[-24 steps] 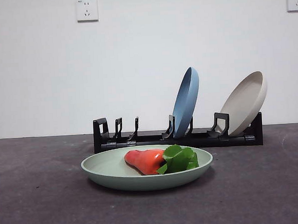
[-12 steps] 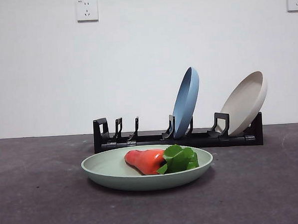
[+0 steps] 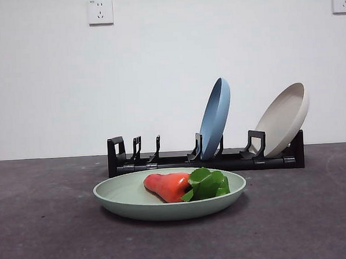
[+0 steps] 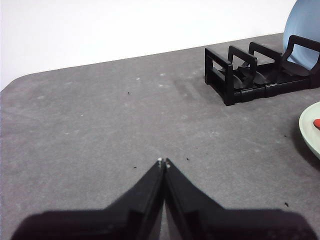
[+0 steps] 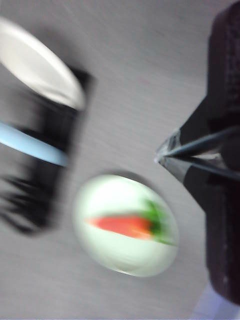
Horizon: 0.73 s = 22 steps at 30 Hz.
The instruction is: Take the green plate from the plate rack,put the plate on the table,take the carrot from the table,put the carrot in the plate
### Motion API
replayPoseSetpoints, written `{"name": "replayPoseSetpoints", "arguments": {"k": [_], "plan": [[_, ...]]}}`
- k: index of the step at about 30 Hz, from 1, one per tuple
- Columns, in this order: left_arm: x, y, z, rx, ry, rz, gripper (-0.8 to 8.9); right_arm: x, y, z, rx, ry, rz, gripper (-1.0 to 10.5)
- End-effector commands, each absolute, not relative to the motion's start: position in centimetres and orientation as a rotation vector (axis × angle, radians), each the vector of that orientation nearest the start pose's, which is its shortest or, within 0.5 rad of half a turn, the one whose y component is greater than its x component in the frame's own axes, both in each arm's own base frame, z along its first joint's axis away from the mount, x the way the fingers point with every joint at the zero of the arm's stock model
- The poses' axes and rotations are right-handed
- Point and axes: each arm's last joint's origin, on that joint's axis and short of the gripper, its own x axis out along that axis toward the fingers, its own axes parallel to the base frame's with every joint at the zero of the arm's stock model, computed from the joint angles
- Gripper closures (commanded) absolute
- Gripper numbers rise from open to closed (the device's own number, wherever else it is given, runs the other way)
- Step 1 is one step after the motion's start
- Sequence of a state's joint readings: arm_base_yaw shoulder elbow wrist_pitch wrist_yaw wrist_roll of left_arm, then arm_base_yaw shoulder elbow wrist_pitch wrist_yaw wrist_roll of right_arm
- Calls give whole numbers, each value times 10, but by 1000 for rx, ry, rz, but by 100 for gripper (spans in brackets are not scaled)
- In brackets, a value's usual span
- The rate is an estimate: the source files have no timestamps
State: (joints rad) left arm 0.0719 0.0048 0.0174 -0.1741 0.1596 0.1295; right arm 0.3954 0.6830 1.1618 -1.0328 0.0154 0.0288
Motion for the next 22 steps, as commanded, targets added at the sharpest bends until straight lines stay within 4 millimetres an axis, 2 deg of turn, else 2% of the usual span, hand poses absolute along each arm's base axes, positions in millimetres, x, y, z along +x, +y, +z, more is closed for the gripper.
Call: {"name": "replayPoseSetpoints", "arguments": {"k": [1, 3, 8, 13, 16, 22], "plan": [[96, 3, 148, 103, 163, -96, 817, 90, 24, 376, -33, 438, 291, 946], [96, 3, 148, 103, 163, -96, 817, 94, 18, 360, 5, 353, 283, 946], [96, 3, 148, 103, 163, -96, 817, 99, 11, 281, 30, 212, 277, 946], [96, 3, 148, 103, 163, -96, 817, 96, 10, 224, 25, 160, 264, 946], [96, 3, 148, 103, 163, -96, 817, 94, 10, 203, 23, 141, 264, 946], [96, 3, 148, 103, 163, -96, 817, 93, 10, 176, 23, 148, 248, 946]]}}
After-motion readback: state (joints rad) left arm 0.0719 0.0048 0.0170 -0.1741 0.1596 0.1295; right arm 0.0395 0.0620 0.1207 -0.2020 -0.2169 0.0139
